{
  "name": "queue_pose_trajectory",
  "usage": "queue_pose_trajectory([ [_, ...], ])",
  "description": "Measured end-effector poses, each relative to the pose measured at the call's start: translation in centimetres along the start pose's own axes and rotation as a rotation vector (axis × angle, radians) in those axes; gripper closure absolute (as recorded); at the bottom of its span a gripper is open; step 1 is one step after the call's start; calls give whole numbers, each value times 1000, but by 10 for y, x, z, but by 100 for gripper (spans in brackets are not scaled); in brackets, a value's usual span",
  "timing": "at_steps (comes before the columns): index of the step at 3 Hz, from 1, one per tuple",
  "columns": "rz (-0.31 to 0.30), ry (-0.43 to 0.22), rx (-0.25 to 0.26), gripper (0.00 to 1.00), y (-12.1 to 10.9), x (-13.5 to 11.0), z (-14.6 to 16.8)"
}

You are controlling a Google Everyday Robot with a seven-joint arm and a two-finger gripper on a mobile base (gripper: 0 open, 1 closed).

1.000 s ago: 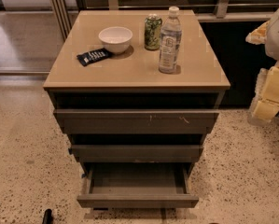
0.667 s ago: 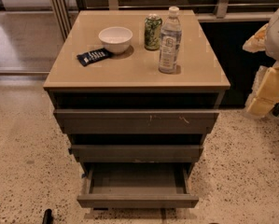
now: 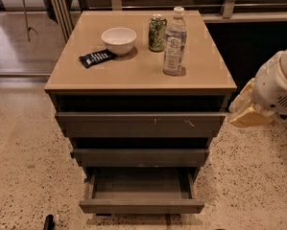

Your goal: Close bottom drawer

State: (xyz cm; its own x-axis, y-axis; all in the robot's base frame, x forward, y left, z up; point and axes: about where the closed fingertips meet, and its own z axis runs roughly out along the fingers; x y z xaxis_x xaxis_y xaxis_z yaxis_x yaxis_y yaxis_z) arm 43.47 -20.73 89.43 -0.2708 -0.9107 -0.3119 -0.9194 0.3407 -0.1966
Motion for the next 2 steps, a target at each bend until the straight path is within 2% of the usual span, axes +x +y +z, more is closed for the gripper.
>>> queue_pose_trajectory([
  [1, 55, -36, -40, 88, 17, 16, 67],
  [2, 93, -46, -87, 100, 32, 31, 135],
])
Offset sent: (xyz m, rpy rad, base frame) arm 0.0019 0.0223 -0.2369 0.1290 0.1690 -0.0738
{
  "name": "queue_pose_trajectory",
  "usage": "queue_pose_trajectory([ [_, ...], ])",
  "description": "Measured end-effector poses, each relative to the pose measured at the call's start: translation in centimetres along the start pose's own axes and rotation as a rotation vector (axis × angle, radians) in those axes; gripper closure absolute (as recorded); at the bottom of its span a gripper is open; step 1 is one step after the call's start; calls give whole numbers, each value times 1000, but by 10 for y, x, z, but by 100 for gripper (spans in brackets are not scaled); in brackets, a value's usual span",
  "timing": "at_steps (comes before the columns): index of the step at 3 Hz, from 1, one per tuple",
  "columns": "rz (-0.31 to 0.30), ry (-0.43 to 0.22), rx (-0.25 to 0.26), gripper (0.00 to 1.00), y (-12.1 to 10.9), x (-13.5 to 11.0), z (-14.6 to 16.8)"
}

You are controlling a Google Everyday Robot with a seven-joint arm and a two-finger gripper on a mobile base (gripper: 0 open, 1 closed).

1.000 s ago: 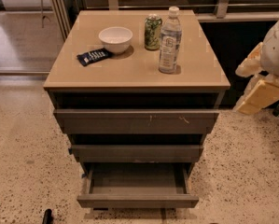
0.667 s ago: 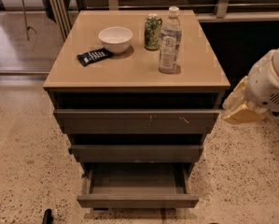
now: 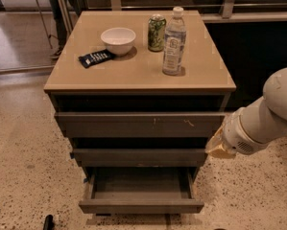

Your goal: Close bottom drawer

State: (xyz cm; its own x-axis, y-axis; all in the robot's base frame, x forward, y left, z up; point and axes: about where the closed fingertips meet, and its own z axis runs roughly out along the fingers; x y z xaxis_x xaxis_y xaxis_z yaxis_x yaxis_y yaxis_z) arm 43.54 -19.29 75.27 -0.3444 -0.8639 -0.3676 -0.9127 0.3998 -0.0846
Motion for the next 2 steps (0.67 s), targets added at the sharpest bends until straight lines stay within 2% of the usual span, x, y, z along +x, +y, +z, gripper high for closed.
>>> queue_pose_trajectory([
  [1, 0, 0, 0, 100, 0, 0, 0],
  [2, 9, 15, -3, 100, 5, 17, 31],
])
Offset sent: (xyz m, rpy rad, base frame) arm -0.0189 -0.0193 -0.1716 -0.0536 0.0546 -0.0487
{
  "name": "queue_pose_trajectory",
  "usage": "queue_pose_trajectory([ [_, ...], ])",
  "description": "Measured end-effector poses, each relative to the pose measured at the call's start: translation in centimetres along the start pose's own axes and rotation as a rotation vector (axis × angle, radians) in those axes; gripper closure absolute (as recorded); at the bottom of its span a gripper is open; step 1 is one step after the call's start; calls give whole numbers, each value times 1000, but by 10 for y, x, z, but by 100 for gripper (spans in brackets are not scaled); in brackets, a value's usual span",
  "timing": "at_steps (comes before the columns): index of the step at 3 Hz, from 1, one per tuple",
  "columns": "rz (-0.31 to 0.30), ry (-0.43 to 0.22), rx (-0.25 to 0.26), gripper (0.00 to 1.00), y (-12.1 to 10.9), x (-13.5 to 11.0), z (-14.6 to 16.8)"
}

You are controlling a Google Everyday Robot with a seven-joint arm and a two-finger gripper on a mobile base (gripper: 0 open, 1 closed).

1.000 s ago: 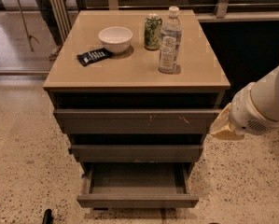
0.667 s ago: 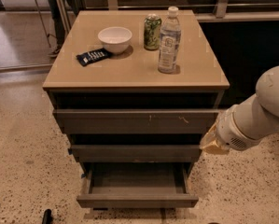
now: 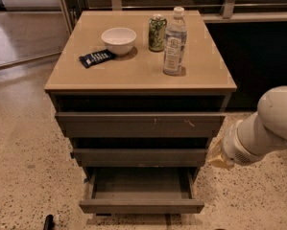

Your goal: Close bottom drawer

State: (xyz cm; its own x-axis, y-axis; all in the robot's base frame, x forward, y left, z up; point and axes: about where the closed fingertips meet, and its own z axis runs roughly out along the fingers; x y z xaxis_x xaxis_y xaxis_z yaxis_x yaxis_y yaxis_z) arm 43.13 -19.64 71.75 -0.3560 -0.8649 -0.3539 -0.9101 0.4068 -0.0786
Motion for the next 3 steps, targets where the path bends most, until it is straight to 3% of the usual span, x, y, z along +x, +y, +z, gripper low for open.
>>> queue_pose_trajectory([
  [1, 12, 12, -54, 100, 25, 45, 91],
  [3, 76, -69, -129, 100, 28, 99, 239],
])
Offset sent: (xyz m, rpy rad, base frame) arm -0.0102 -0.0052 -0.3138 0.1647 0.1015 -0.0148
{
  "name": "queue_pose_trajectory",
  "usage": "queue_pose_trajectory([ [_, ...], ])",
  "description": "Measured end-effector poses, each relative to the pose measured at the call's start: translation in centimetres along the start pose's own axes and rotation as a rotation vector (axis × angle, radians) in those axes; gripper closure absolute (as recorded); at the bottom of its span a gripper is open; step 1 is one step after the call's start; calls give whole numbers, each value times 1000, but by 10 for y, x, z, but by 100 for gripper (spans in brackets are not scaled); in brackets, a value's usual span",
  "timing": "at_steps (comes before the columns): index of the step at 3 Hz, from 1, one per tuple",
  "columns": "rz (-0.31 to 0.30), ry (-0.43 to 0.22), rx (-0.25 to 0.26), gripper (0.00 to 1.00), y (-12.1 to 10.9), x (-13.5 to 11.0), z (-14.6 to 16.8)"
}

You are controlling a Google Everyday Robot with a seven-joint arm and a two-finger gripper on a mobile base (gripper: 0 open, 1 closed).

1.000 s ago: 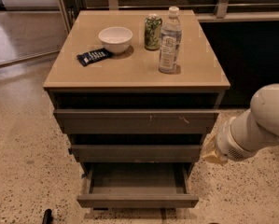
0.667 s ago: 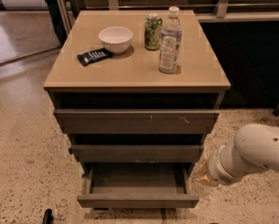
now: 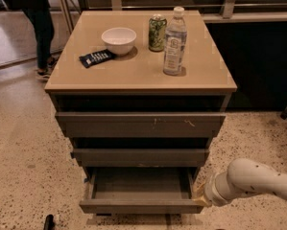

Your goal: Close bottom drawer

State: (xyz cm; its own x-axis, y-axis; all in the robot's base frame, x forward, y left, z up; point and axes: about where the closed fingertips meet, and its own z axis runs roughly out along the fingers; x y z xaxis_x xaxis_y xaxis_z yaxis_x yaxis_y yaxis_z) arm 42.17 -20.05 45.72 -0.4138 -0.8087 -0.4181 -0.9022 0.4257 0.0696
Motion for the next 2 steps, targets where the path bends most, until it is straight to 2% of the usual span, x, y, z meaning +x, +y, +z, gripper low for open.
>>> queue_pose_trajectory([
  [1, 34, -6, -71, 100, 18, 14, 35],
  [2, 30, -9, -74, 100, 18, 16, 40],
])
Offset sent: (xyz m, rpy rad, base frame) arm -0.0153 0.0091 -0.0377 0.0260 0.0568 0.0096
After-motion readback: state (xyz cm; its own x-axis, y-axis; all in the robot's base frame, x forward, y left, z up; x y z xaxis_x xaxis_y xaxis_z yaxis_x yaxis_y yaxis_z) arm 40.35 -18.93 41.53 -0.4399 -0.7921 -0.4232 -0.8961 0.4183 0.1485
